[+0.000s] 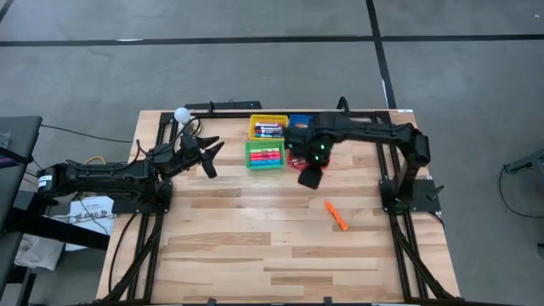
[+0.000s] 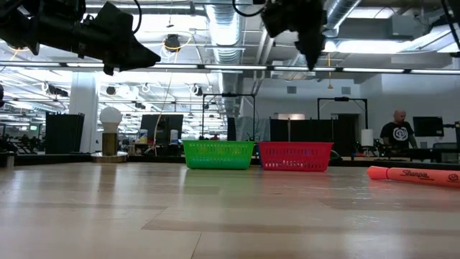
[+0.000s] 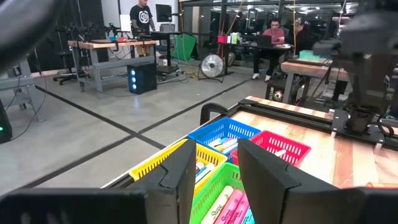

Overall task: Pick & Place Markers
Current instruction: Put the large orange highlighter pen into the green bin

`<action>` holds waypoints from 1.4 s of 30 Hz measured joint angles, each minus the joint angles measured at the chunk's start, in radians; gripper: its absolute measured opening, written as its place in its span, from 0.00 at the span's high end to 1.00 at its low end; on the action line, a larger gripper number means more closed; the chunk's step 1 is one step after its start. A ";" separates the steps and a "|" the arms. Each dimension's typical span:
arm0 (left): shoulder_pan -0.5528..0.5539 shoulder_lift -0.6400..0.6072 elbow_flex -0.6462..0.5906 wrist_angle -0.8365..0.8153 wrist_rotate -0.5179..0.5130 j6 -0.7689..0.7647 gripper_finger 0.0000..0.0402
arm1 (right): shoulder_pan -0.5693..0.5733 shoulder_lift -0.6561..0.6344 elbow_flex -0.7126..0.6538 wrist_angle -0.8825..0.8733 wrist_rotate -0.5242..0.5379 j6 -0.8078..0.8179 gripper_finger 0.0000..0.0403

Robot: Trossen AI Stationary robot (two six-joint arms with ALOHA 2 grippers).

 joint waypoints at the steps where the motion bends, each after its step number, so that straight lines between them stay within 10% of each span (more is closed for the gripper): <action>1: 0.000 0.000 0.000 0.000 0.000 0.000 0.71 | 0.014 -0.009 -0.026 -0.001 0.000 0.021 0.55; 25: 0.000 0.000 0.000 0.000 0.000 0.000 0.71 | 0.207 -0.278 -0.846 0.512 -0.080 0.463 0.43; 42: 0.000 0.000 0.000 0.000 0.000 0.000 0.71 | 0.305 -0.310 -1.035 0.740 -0.070 0.650 0.43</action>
